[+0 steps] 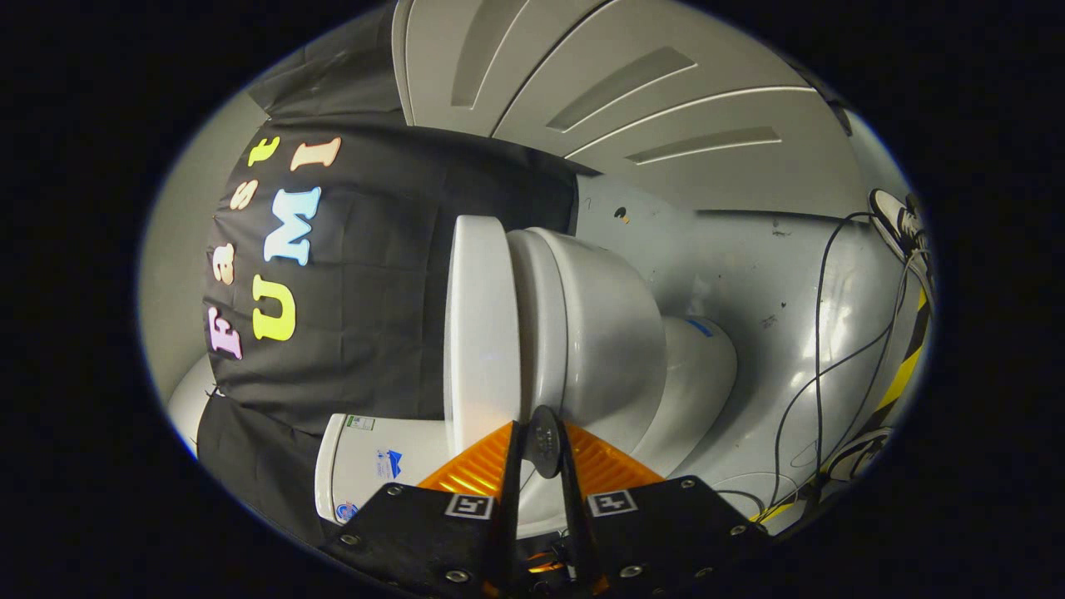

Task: Open the toilet lid.

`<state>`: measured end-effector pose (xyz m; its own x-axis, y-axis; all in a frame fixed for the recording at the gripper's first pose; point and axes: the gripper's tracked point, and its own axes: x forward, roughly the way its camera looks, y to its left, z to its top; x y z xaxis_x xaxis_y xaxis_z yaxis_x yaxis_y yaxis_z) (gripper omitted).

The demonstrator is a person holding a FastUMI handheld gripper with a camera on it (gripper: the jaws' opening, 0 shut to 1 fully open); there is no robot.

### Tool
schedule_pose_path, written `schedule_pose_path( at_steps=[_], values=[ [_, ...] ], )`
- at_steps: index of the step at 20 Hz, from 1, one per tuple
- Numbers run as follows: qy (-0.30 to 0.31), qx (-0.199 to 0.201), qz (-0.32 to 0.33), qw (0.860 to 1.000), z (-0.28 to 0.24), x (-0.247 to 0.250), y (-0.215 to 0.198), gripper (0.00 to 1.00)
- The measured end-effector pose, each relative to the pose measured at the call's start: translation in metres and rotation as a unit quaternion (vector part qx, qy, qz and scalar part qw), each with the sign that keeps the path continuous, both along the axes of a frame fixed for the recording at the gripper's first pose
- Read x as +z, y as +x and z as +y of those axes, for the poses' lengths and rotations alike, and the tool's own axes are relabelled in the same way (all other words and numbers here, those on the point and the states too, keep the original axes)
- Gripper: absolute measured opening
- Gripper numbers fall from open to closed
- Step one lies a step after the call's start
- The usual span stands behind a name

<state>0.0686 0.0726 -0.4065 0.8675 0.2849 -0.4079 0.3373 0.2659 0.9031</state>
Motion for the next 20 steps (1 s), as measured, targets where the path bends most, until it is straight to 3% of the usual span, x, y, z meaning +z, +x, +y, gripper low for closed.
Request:
schedule_pose_path(
  at_steps=[1, 6, 11, 14, 20],
  values=[
    [0.003, -0.003, -0.004, 1.0, -0.002, 0.002, 0.0, 0.15],
    [-0.001, -0.006, -0.021, 1.0, -0.001, 0.005, 0.001, 0.0],
    [-0.043, 0.008, -0.019, 0.999, -0.001, 0.007, 0.001, 0.0],
    [-0.099, 0.037, -0.021, 0.994, 0.003, 0.011, -0.003, 0.0],
    [-0.184, 0.048, -0.04, 0.981, 0.008, 0.055, -0.001, 0.0]
  ],
)
